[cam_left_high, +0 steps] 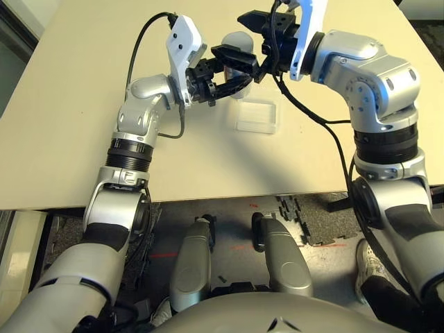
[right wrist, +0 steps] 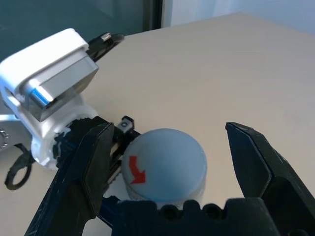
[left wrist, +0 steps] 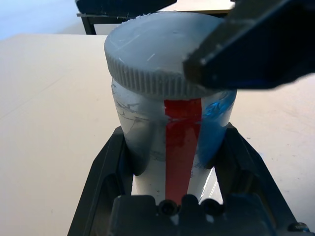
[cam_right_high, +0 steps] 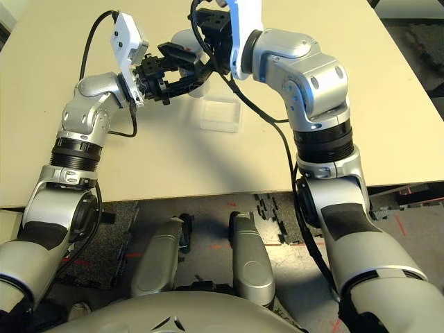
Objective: Pour the medicine from the bottle into the box.
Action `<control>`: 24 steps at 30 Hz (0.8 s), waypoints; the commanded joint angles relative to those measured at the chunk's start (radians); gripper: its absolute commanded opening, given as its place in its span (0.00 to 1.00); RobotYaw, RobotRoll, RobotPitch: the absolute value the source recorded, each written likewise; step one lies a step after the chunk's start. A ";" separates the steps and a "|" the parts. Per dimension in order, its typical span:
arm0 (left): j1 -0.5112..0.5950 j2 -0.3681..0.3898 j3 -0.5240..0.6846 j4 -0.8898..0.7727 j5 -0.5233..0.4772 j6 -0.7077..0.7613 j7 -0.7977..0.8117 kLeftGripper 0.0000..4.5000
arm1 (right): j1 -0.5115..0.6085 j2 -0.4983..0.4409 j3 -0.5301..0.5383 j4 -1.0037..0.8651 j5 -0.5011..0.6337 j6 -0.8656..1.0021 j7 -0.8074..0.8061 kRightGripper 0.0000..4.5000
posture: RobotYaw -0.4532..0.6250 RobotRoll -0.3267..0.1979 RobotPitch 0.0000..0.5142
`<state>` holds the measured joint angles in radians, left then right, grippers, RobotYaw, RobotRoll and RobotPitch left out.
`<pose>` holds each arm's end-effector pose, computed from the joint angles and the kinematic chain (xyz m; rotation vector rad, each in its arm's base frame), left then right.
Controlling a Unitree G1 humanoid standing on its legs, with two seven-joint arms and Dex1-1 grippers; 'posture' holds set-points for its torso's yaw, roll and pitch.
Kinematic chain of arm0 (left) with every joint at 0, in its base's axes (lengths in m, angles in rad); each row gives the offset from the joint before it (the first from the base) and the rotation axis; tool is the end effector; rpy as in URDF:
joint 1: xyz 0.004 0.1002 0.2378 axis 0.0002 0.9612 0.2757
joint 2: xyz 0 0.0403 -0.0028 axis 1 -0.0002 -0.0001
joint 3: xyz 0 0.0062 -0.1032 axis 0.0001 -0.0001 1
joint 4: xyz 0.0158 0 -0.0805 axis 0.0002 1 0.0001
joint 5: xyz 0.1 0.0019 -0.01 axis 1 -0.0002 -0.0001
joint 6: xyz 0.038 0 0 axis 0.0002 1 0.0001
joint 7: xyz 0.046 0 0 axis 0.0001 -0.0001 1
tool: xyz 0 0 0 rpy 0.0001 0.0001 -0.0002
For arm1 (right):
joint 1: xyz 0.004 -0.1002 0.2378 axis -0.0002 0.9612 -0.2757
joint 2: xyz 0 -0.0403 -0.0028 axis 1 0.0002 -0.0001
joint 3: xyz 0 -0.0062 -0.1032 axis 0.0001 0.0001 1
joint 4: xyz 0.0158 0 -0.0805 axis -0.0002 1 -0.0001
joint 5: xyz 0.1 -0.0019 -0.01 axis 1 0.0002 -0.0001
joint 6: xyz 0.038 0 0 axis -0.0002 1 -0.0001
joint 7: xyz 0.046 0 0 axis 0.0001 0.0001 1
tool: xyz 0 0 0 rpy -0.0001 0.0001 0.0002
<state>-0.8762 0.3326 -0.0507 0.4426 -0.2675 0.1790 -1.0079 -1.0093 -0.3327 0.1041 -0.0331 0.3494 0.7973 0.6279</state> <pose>0.3394 0.1629 0.2001 0.2080 -0.1684 -1.1175 0.3004 -0.1173 0.2764 -0.2313 -0.1183 0.9546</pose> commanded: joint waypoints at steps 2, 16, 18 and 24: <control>0.018 0.016 0.008 -0.011 -0.002 0.019 0.005 0.55 | 0.019 -0.008 0.014 -0.017 0.003 -0.001 0.022 1.00 | 0.43 0.62 0.38; 0.025 0.024 0.015 -0.035 -0.015 0.070 0.009 0.55 | 0.050 -0.007 0.029 -0.045 0.004 0.003 0.050 0.79 | 0.44 0.62 0.40; 0.028 0.024 0.015 -0.038 -0.015 0.075 0.008 0.55 | 0.052 -0.008 0.033 -0.047 -0.002 -0.008 0.051 0.62 | 0.44 0.62 0.40; 0.038 0.023 0.013 -0.056 -0.018 0.089 0.008 0.55 | 0.055 -0.018 0.045 -0.037 -0.018 -0.040 0.059 0.16 | 0.44 0.62 0.40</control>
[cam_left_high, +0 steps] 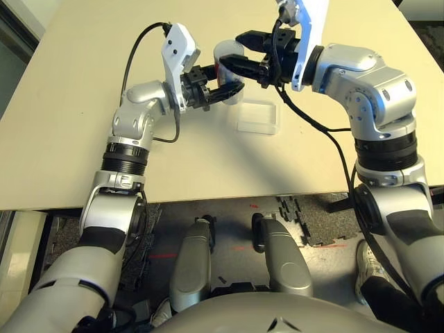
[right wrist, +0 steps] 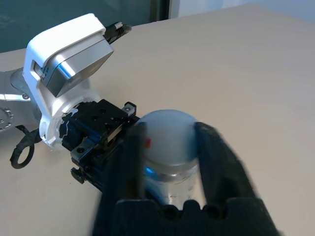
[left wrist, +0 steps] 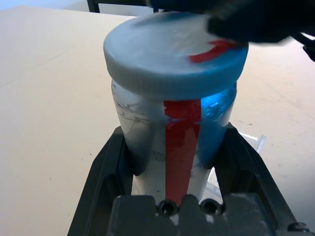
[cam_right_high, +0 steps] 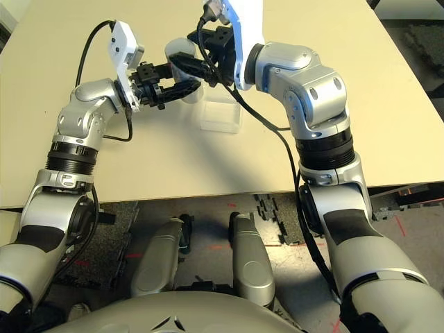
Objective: Pour the medicine from the bottle into the box.
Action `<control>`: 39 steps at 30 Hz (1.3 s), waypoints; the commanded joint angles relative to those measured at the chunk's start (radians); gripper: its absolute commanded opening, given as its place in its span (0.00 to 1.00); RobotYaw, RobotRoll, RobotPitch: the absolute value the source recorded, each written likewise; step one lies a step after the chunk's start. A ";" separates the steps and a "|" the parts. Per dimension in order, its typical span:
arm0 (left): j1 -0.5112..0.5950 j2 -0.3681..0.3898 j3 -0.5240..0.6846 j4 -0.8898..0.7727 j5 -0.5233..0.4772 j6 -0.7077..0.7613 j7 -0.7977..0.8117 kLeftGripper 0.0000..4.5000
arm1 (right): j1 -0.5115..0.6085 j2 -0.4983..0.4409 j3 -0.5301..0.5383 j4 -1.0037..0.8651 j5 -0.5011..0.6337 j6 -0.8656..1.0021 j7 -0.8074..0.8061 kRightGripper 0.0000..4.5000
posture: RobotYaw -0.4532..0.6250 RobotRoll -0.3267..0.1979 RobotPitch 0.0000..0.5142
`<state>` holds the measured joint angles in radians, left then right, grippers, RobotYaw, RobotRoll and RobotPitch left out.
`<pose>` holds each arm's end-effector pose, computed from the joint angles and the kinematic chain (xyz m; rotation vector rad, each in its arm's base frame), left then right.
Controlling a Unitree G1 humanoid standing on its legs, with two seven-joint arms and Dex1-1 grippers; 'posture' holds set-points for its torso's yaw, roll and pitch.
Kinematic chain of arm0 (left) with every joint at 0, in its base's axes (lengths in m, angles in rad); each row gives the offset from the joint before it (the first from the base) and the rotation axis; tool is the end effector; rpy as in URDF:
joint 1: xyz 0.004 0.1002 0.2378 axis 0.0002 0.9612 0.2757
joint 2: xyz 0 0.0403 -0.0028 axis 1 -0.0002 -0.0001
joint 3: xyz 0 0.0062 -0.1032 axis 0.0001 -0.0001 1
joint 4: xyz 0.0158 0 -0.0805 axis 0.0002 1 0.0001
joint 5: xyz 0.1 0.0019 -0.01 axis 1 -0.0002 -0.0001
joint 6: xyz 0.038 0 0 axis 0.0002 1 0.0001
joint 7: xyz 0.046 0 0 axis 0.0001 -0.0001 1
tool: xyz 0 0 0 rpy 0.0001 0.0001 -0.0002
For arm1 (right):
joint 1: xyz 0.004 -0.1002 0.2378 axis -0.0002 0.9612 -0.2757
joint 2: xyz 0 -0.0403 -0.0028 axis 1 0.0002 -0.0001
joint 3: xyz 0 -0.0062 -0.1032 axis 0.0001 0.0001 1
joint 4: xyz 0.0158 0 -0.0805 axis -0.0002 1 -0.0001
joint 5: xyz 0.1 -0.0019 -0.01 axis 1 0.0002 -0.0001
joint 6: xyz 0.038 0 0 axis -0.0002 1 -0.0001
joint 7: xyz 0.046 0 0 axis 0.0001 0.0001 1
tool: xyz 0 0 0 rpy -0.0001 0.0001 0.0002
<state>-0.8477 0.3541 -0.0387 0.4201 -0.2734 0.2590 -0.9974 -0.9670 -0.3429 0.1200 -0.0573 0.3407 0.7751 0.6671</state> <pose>0.3368 0.1721 0.1936 0.1715 -0.0916 -1.0851 0.2984 -0.1192 0.2674 -0.2516 -0.1093 0.9900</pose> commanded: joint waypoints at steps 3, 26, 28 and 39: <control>0.013 0.000 0.001 -0.044 -0.013 0.016 -0.001 0.55 | 0.018 -0.016 0.035 -0.008 -0.015 -0.030 0.033 0.00 | 0.44 0.62 0.40; 0.004 0.008 0.000 -0.036 -0.007 0.015 -0.004 0.55 | -0.002 0.000 0.010 0.011 0.015 -0.030 0.043 1.00 | 0.44 0.62 0.39; 0.003 0.006 -0.001 -0.038 -0.008 0.016 -0.004 0.55 | -0.002 0.000 0.010 0.016 0.010 -0.035 0.039 1.00 | 0.44 0.62 0.40; 0.008 0.004 -0.003 -0.056 -0.012 0.025 -0.004 0.55 | 0.009 -0.007 0.023 0.032 -0.018 -0.058 0.040 1.00 | 0.44 0.62 0.40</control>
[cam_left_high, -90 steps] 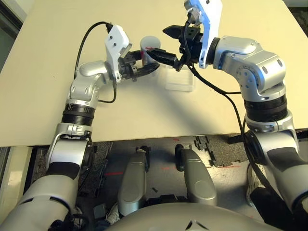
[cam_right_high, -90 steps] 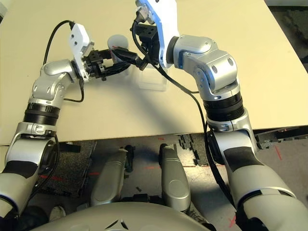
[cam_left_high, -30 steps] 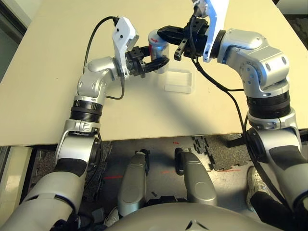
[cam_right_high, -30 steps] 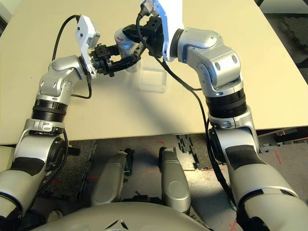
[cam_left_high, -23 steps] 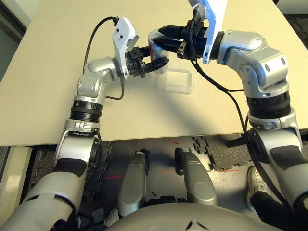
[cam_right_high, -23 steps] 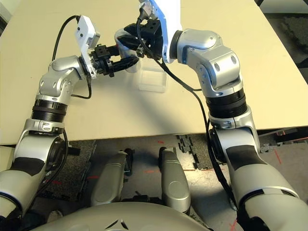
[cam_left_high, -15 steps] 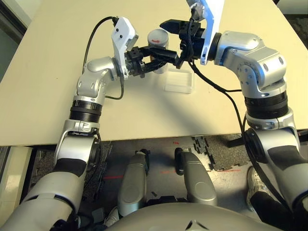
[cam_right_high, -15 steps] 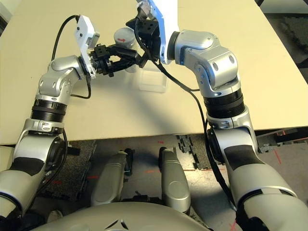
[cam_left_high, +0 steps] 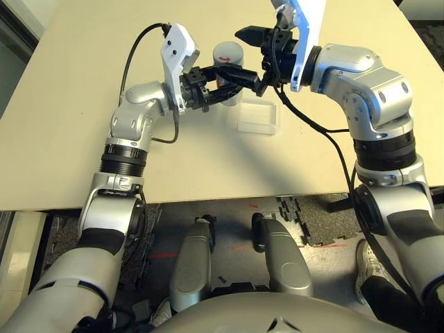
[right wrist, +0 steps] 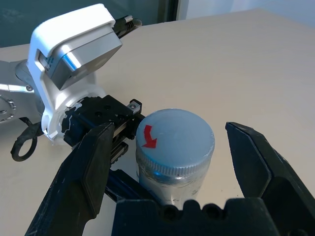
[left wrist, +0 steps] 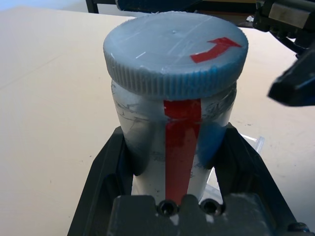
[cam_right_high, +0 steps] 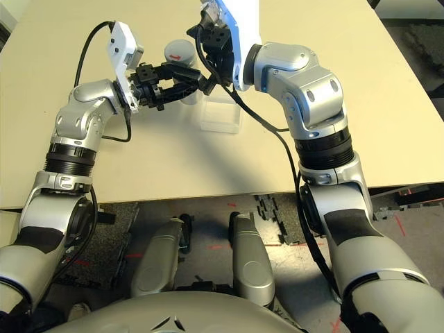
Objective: Pour the medicine from the bottle into the box.
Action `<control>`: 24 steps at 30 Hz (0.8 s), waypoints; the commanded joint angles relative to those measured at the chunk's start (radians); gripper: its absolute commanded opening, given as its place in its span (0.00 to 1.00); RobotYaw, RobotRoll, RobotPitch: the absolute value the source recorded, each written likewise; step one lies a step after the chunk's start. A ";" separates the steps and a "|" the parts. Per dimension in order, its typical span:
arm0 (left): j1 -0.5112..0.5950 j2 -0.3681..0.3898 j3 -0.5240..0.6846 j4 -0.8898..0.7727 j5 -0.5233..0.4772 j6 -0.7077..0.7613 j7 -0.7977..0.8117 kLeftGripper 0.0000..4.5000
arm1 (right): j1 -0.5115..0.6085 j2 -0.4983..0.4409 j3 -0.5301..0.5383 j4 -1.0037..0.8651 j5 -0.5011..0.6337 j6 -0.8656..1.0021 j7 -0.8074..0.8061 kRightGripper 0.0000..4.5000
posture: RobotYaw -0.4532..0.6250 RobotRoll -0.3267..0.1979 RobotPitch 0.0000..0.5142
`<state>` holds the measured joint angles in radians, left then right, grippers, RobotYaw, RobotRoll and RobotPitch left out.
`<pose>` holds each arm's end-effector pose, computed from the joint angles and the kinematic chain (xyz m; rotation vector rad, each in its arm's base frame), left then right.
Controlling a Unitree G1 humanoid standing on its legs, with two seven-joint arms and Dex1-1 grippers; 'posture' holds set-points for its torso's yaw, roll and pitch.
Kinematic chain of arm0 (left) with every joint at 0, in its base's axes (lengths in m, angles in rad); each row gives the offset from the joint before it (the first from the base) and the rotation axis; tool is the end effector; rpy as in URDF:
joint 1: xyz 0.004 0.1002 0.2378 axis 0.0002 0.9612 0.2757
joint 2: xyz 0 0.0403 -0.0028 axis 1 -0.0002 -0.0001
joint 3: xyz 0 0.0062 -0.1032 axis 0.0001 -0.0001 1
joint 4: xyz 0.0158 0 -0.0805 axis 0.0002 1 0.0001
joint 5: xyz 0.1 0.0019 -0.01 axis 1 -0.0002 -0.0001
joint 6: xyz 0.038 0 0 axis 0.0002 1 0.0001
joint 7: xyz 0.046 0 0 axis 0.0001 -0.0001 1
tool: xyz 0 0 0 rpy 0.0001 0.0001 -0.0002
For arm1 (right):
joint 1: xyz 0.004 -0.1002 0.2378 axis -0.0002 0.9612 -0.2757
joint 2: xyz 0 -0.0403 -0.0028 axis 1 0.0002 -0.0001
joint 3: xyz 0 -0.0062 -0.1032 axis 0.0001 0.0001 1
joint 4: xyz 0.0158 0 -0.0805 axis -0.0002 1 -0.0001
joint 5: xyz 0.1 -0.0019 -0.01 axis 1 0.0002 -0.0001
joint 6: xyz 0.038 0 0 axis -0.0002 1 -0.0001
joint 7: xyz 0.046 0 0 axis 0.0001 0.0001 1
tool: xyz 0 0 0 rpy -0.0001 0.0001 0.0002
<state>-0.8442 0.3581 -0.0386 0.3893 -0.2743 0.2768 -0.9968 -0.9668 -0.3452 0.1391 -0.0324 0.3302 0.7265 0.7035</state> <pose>0.3349 0.1716 0.1970 0.1798 -0.0976 -1.0894 0.3010 -0.1176 0.2652 -0.2736 -0.1210 1.0249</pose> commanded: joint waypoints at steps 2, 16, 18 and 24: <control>0.005 0.000 -0.003 -0.027 -0.011 0.009 -0.004 0.55 | 0.010 -0.008 0.008 0.009 -0.011 -0.010 0.007 1.00 | 0.44 0.62 0.40; 0.010 -0.001 -0.004 -0.035 -0.011 0.016 -0.003 0.55 | 0.005 -0.003 -0.003 0.014 -0.007 -0.025 -0.003 0.57 | 0.44 0.62 0.40; 0.012 -0.003 -0.007 -0.041 -0.014 0.021 -0.007 0.55 | 0.001 -0.010 -0.010 0.026 0.005 -0.031 0.019 0.57 | 0.44 0.62 0.40; 0.017 -0.001 -0.021 -0.125 -0.050 0.090 -0.045 0.55 | -0.043 -0.072 -0.028 0.178 0.062 -0.196 0.289 0.57 | 0.44 0.62 0.42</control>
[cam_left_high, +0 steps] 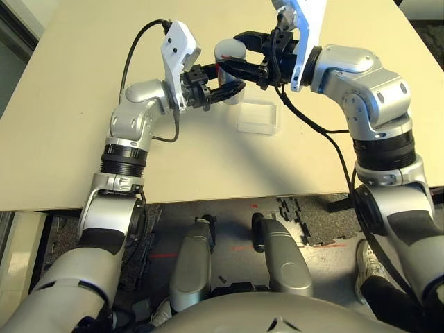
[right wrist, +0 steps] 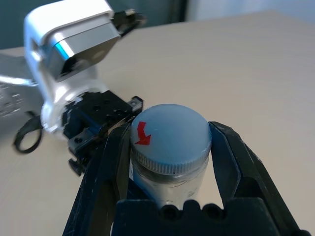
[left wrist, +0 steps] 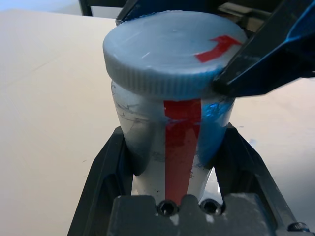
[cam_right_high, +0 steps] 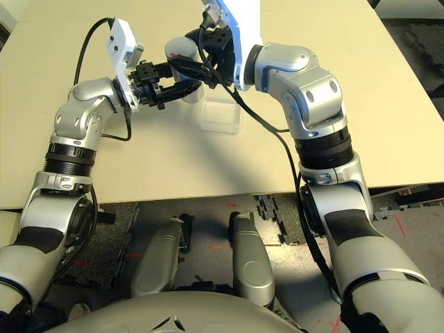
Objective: Pour the medicine from the bottle into the box.
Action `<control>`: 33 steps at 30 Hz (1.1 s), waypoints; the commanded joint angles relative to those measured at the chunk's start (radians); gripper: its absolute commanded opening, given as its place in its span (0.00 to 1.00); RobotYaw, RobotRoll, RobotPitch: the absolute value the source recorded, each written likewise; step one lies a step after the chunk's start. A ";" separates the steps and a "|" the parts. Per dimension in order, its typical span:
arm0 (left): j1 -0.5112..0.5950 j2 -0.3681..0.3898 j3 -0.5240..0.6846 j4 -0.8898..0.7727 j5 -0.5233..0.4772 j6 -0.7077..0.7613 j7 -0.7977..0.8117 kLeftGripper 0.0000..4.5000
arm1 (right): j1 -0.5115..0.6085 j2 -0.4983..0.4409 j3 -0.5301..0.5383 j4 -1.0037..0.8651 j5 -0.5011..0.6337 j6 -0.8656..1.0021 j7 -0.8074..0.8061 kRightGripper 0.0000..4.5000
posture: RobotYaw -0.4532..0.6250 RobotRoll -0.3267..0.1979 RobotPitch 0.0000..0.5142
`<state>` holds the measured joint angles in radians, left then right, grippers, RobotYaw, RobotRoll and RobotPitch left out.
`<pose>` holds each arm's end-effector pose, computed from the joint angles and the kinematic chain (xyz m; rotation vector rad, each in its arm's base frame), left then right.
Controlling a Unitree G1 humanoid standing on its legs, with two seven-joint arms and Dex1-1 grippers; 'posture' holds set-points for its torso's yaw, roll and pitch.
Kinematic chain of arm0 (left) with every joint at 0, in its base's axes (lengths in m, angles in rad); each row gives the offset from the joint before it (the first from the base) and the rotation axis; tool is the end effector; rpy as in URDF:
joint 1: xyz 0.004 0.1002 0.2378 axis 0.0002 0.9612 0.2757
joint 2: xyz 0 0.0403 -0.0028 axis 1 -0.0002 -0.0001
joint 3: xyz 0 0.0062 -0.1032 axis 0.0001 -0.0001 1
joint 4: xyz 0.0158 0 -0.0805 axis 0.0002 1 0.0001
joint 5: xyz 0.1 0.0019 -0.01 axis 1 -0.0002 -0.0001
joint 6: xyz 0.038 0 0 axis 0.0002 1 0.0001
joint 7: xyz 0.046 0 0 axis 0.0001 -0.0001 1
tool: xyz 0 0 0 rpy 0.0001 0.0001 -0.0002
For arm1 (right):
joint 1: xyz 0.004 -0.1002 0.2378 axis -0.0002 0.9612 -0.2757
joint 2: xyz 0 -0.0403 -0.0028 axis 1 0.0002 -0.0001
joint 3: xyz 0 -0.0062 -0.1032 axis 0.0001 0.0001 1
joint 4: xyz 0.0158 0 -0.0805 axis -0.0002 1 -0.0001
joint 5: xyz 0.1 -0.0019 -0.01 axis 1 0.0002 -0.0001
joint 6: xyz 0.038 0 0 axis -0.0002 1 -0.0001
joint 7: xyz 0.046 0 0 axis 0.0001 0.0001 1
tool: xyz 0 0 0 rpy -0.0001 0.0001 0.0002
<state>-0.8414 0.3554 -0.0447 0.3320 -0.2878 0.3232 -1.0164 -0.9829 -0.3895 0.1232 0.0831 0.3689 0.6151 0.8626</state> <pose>0.3315 0.1665 0.2026 0.1782 -0.1011 -1.1345 0.3133 -0.1332 0.2648 -0.2600 -0.1331 1.1421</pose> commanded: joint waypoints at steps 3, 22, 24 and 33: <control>0.027 0.007 -0.020 -0.142 -0.070 0.112 -0.044 0.55 | -0.064 -0.044 -0.013 0.166 0.024 -0.157 0.240 0.57 | 0.45 0.62 0.43; 0.069 0.101 -0.041 -0.365 -0.212 0.309 -0.119 0.55 | -0.122 -0.061 -0.032 0.327 0.003 -0.216 0.399 0.57 | 0.47 0.62 0.43; 0.068 0.102 -0.043 -0.345 -0.199 0.286 -0.121 0.55 | -0.111 -0.076 -0.033 0.248 0.006 -0.166 0.371 0.74 | 0.47 0.62 0.43; 0.055 0.106 -0.052 -0.243 -0.153 0.186 -0.148 0.55 | -0.081 -0.074 -0.112 -0.109 0.165 0.203 0.167 1.00 | 0.45 0.62 0.42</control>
<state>-0.7808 0.4567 -0.0794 0.0663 -0.4494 0.5305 -1.1424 -1.0777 -0.4722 0.0353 0.0377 0.4848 0.7586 1.0618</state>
